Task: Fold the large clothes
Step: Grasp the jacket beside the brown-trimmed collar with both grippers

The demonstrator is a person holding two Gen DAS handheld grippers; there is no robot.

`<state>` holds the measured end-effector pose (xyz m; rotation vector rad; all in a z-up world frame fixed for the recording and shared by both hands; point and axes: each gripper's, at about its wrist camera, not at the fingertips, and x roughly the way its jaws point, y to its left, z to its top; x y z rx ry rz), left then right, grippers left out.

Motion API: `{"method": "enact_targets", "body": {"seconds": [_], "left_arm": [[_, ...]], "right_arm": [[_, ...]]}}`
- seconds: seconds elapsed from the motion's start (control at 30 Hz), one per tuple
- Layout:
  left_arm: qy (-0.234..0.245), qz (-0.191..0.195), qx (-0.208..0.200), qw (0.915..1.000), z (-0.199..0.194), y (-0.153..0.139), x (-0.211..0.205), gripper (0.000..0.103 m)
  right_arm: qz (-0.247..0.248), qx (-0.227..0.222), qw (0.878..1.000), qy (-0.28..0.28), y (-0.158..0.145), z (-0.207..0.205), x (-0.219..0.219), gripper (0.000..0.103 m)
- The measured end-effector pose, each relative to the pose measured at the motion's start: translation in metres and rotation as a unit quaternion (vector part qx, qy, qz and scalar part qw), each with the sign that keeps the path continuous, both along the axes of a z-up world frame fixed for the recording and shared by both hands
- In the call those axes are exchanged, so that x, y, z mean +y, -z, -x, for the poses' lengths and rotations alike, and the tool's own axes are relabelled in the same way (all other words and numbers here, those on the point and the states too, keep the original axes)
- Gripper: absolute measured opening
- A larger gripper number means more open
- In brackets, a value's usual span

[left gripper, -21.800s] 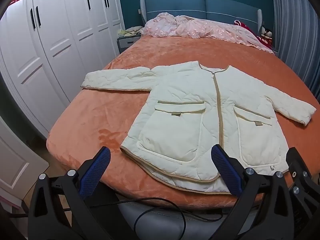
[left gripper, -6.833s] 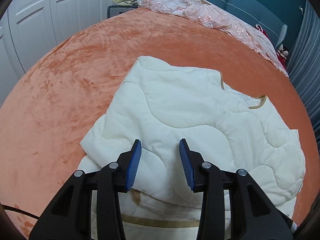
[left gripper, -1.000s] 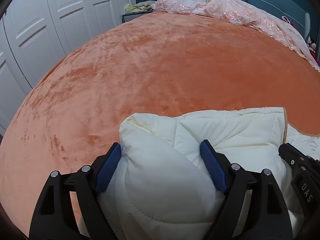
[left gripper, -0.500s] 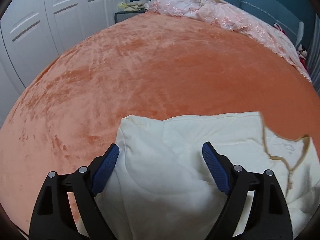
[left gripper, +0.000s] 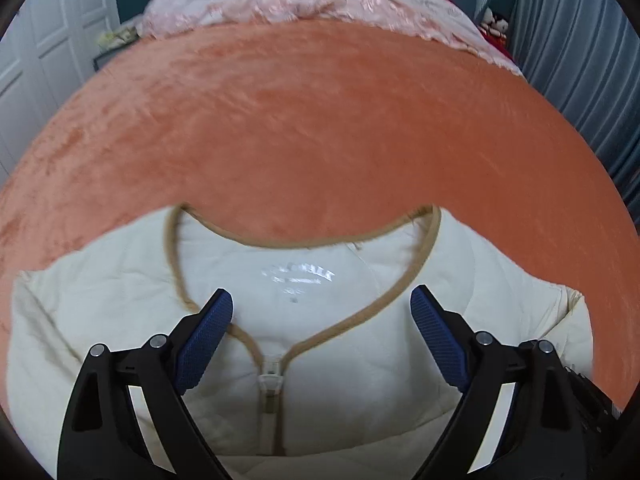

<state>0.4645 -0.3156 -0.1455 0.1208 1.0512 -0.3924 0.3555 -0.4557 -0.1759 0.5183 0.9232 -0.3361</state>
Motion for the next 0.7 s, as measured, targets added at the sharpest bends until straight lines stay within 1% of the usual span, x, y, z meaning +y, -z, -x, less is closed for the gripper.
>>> {"method": "enact_targets", "body": {"seconds": [0.03, 0.07, 0.1, 0.13, 0.17, 0.2, 0.23, 0.27, 0.33, 0.4, 0.43, 0.47, 0.53, 0.63, 0.7], "left_arm": [[0.009, 0.004, 0.017, 0.9998, -0.003, 0.008, -0.005, 0.083], [0.016, 0.004, 0.021, 0.9996, -0.003, 0.013, -0.009, 0.076], [0.022, -0.005, 0.012, 0.9997, -0.001, 0.015, -0.011, 0.065], [0.032, -0.013, 0.001, 0.9994, 0.002, 0.015, -0.015, 0.059], [0.044, -0.018, -0.006, 0.9989, 0.004, 0.016, -0.018, 0.037], [0.06, -0.007, -0.003, 0.9982, 0.006, 0.016, -0.021, 0.014], [0.063, -0.01, -0.01, 0.9979, 0.007, 0.014, -0.022, 0.004], [0.058, -0.026, -0.025, 0.9977, 0.01, 0.013, -0.023, 0.0], [0.058, -0.027, -0.043, 0.997, 0.016, 0.009, -0.024, 0.0], [0.054, -0.027, -0.051, 0.9968, 0.016, 0.007, -0.022, 0.0], [0.05, -0.026, -0.052, 0.9971, 0.016, 0.008, -0.021, 0.0], [0.045, -0.022, -0.048, 0.9976, 0.015, 0.01, -0.02, 0.0], [0.036, -0.015, -0.036, 0.9986, 0.012, 0.018, -0.017, 0.0], [0.031, -0.015, -0.041, 0.9985, 0.012, 0.024, -0.015, 0.0], [0.027, -0.024, -0.048, 0.9982, 0.013, 0.028, -0.016, 0.0]], "right_arm": [[-0.001, -0.001, 1.0, -0.003, -0.001, 0.0, 0.0, 0.003], [-0.005, -0.001, 1.0, -0.005, -0.002, -0.001, 0.0, 0.003], [-0.013, -0.003, 1.0, -0.007, -0.003, -0.002, -0.003, 0.004], [-0.023, -0.005, 1.0, -0.008, -0.004, -0.003, -0.006, 0.005], [-0.033, -0.009, 0.999, -0.006, -0.005, -0.005, -0.009, 0.005], [-0.041, -0.012, 0.999, -0.003, -0.005, -0.007, -0.012, 0.005], [-0.044, -0.013, 0.999, 0.0, -0.005, -0.01, -0.014, 0.005], [-0.042, -0.013, 0.999, 0.003, -0.005, -0.011, -0.014, 0.005], [-0.035, -0.019, 0.999, 0.008, -0.008, -0.012, -0.013, 0.005], [-0.016, -0.018, 1.0, 0.008, -0.009, -0.012, -0.01, 0.004], [-0.008, -0.01, 1.0, 0.009, -0.006, -0.013, -0.009, 0.0], [-0.002, 0.001, 1.0, 0.008, -0.002, -0.015, -0.009, 0.0], [0.004, 0.008, 1.0, 0.004, 0.005, -0.016, -0.008, 0.0], [0.019, 0.021, 1.0, 0.002, 0.012, -0.021, -0.005, 0.0], [0.033, 0.026, 0.999, 0.001, 0.016, -0.023, -0.002, 0.0]]}}
